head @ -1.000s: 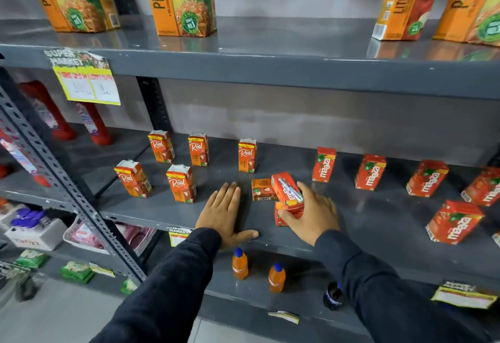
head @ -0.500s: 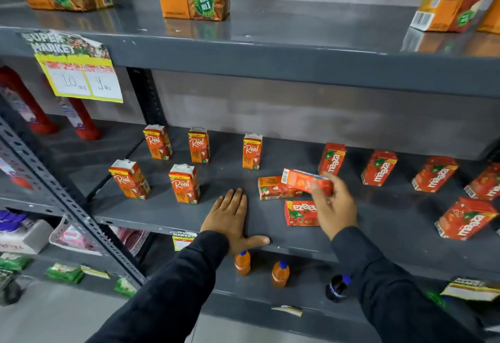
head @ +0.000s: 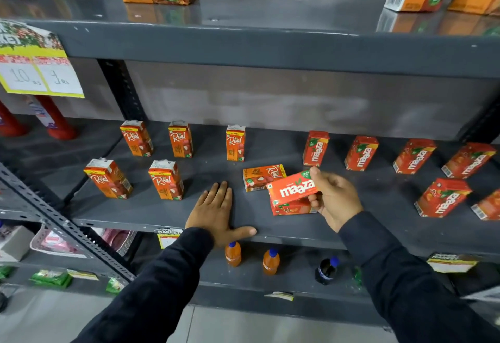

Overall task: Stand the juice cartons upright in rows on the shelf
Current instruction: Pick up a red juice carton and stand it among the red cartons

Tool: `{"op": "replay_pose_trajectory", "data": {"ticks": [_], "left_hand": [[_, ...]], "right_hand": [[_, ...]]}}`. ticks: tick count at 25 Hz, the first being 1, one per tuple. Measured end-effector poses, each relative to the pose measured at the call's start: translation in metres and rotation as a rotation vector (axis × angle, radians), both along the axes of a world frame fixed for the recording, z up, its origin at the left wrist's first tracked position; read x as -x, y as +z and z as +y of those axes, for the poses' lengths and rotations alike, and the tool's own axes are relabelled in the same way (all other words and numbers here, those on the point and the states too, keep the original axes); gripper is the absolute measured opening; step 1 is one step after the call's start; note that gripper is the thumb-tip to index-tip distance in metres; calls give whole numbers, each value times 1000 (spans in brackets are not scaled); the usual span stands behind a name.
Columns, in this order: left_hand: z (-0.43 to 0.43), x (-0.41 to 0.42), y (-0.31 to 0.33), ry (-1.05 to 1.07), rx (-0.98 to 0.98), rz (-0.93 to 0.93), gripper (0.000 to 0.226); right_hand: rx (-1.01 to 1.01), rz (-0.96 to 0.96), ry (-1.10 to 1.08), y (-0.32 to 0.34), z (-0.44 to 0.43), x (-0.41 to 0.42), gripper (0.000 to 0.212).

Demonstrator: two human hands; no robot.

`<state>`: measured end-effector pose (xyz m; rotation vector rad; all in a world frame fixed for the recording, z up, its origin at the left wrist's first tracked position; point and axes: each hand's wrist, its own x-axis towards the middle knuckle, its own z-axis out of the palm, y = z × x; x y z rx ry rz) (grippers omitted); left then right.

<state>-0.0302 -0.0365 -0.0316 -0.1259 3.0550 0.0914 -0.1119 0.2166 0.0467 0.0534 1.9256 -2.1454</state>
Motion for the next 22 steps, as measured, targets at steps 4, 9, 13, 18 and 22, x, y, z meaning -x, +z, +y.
{"op": "replay_pose_trajectory", "data": {"ticks": [4, 9, 13, 18, 22], "left_hand": [[0, -1, 0, 2, 10, 11, 132], [2, -1, 1, 12, 15, 17, 132], [2, -1, 1, 20, 15, 19, 132], [4, -2, 2, 22, 15, 26, 132], [3, -2, 1, 28, 23, 27, 131]], "right_hand": [[-61, 19, 11, 9, 10, 5, 25], [-14, -287, -116, 9, 14, 8, 44], [266, -563, 26, 3, 18, -5, 30], [371, -440, 129, 4, 26, -10, 29], [263, -299, 182, -9, 42, -12, 26]]}}
